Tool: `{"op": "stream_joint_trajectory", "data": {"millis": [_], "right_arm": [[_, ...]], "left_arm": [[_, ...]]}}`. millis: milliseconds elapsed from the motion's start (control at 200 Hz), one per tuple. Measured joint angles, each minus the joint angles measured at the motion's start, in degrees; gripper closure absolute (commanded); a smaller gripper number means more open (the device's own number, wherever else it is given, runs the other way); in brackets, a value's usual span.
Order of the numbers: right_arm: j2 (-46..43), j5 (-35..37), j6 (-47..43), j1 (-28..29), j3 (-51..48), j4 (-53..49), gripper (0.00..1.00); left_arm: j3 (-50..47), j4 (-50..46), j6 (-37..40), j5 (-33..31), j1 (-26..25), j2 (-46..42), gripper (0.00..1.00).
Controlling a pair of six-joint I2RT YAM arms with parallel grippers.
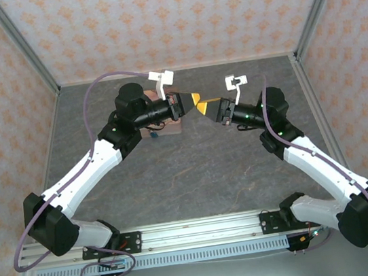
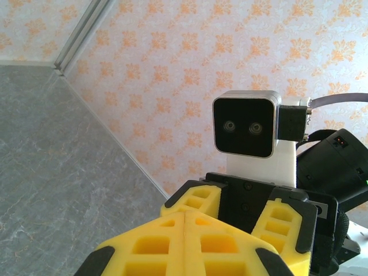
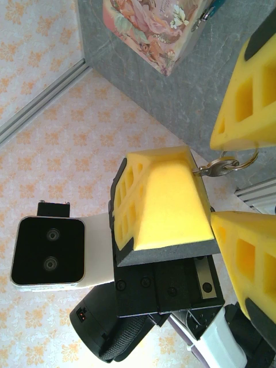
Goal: Unlock a padlock with a key
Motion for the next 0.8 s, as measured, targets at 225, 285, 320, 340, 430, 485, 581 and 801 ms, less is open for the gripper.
{"op": "stream_joint_trajectory", "data": {"millis": [225, 285, 320, 340, 430, 485, 581, 801], "right_arm": [[0.0, 0.0, 0.0, 0.0, 0.0, 0.0, 0.70], [0.1, 0.0, 0.0, 0.0, 0.0, 0.0, 0.70], [0.1, 0.0, 0.0, 0.0, 0.0, 0.0, 0.70], [0.2, 0.0, 0.0, 0.0, 0.0, 0.0, 0.70], [0.5, 0.0, 0.0, 0.0, 0.0, 0.0, 0.71], [0.7, 0.0, 0.0, 0.0, 0.0, 0.0, 0.72], [0.8, 0.0, 0.0, 0.0, 0.0, 0.0, 0.74], [0.8, 0.0, 0.0, 0.0, 0.0, 0.0, 0.81]], "left_arm": [[0.0, 0.0, -0.4, -0.6, 0.0, 0.0, 1.00], [0.0, 0.0, -0.4, -0.6, 0.0, 0.0, 1.00], [0.0, 0.0, -0.4, -0.7, 0.0, 0.0, 1.00], [0.0, 0.0, -0.4, -0.7, 0.0, 0.0, 1.00], [0.0, 0.0, -0.6, -0.8, 0.0, 0.0, 1.00], [0.0, 0.0, -0.8, -0.8, 0.0, 0.0, 1.00], [0.0, 0.0, -1.1, -0.8, 0.0, 0.0, 1.00], [0.0, 0.0, -1.3, -1.0, 0.0, 0.0, 1.00]]}}
